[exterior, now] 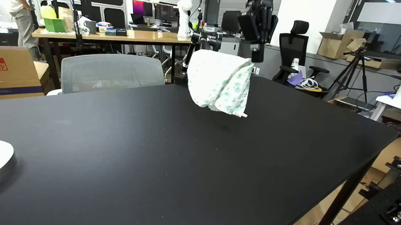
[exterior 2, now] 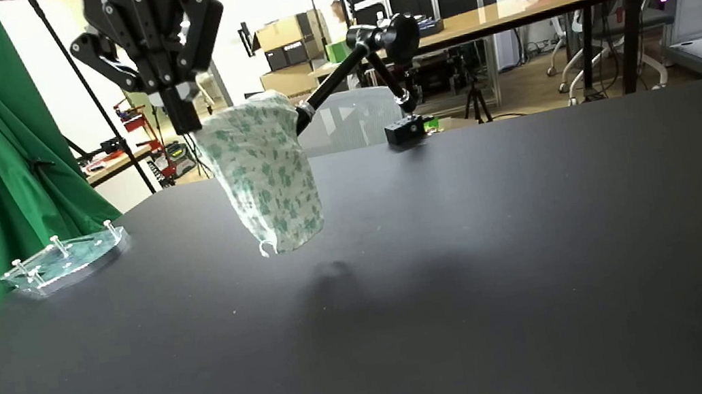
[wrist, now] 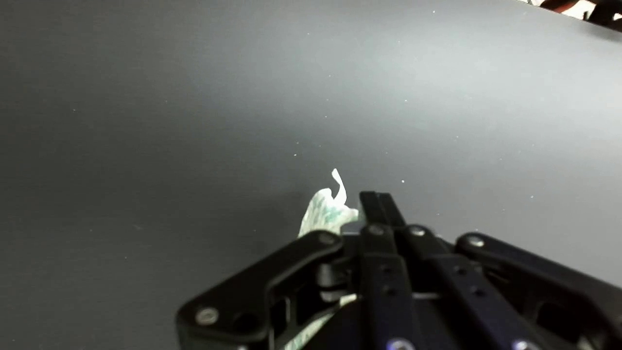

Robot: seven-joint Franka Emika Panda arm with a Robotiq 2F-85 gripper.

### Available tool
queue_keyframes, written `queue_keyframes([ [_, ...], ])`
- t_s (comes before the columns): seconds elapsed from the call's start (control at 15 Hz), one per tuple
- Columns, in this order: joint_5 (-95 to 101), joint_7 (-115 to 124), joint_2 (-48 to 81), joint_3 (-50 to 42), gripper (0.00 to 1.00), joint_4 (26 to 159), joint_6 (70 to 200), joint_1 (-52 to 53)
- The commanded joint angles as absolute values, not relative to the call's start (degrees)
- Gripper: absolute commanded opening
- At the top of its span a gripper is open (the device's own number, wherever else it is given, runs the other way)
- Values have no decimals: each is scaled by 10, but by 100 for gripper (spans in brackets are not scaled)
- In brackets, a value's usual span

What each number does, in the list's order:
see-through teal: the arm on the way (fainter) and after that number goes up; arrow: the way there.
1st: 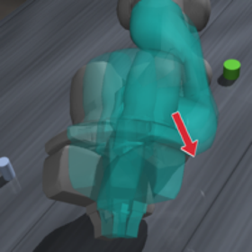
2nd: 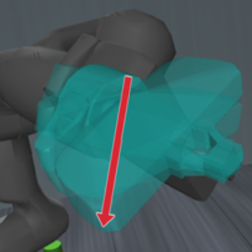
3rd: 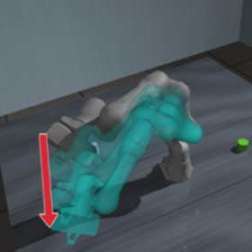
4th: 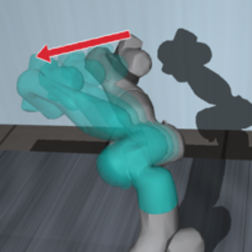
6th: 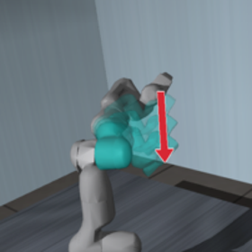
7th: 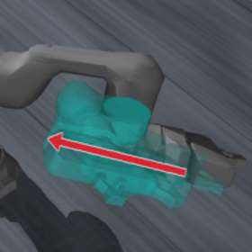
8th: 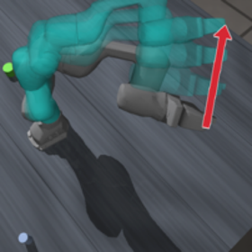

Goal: Unhang the cloth on the stand and place it on the table

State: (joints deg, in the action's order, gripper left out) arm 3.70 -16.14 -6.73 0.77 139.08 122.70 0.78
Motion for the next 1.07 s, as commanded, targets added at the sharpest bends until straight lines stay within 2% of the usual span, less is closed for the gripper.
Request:
queue_keyframes([
  [0.0, 47, -127, -34, -5, 0, 1390, 1244, -4],
  [1.0, 44, -87, 10, -19, 0, 1413, 1278, -19],
])
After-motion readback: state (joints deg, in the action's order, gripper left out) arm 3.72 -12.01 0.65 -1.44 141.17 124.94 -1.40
